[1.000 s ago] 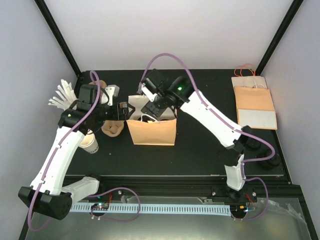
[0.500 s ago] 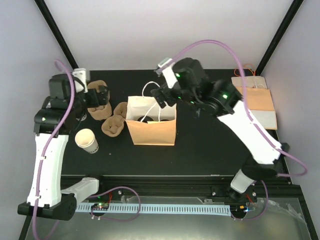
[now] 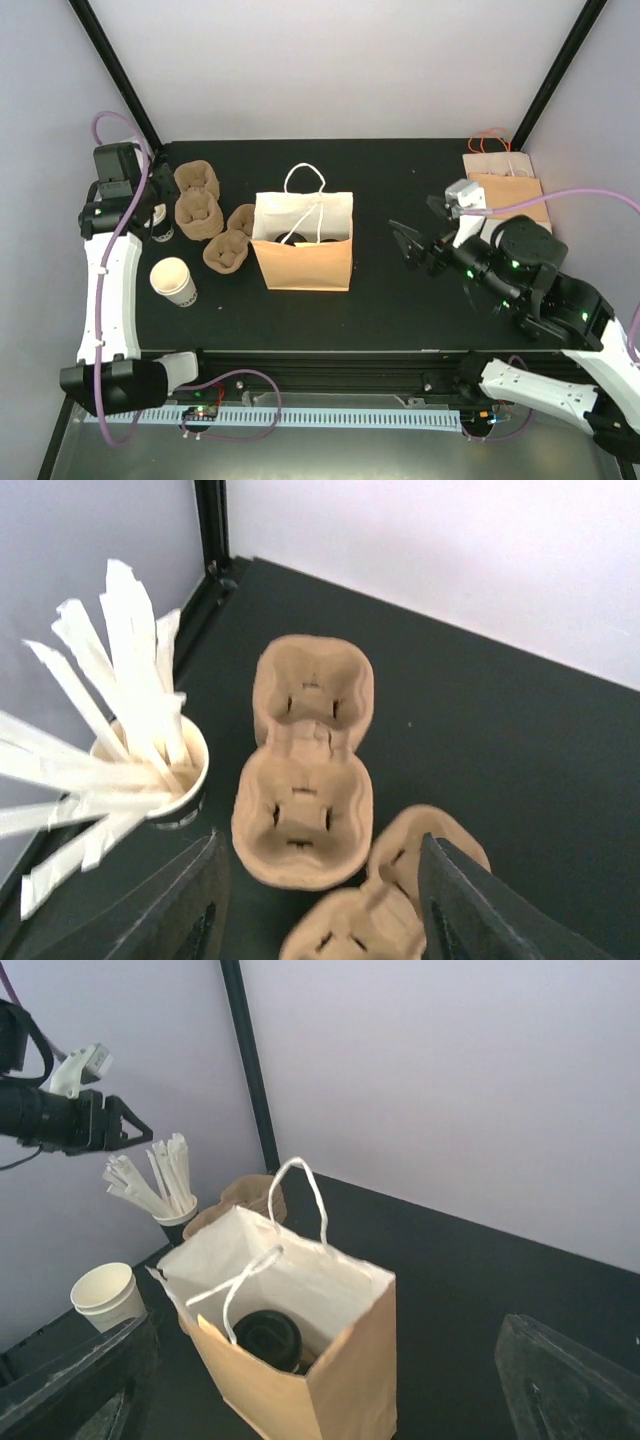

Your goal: Pack the takeout coffee

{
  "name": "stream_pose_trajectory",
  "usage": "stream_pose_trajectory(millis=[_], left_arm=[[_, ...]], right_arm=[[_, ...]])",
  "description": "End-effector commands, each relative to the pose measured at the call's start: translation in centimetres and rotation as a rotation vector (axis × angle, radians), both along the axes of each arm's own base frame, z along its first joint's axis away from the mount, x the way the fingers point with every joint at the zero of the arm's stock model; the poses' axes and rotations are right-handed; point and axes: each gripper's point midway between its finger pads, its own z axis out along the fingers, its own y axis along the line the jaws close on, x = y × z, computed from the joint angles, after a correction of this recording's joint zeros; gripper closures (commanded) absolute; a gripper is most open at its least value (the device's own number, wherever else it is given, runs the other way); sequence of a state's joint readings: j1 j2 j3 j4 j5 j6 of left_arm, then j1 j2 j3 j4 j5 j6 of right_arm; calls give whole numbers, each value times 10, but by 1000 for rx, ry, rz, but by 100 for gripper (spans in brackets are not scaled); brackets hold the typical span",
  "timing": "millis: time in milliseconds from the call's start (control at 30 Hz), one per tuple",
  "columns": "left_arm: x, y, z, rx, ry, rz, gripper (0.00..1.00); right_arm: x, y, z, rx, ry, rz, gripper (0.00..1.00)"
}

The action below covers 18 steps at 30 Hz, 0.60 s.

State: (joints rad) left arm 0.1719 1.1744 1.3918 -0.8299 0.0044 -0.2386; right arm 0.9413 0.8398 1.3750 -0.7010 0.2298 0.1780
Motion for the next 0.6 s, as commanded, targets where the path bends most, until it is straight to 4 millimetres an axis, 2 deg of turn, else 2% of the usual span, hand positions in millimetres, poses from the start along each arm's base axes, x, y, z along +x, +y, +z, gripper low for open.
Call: stream_pose_trajectory(millis=[0, 67, 133, 267, 400, 567], left_arm=[[37, 19, 19, -21, -107, 61, 48], [52, 30, 7, -27, -66, 101, 49], [60, 45, 2, -22, -29, 174, 49], [73, 66, -17, -26, 48, 250, 41], [73, 82, -29, -8, 105, 320, 42], [78, 92, -48, -2, 154, 354, 46]], right_arm=[[-2, -13, -13, 79, -9, -46, 6], [-4, -18, -25, 64, 2, -49, 6], [-6, -21, -35, 45, 10, -53, 5], [-7, -24, -47, 17, 17, -54, 5], [-6, -19, -56, -8, 27, -45, 4], [-3, -13, -61, -22, 26, -36, 4]])
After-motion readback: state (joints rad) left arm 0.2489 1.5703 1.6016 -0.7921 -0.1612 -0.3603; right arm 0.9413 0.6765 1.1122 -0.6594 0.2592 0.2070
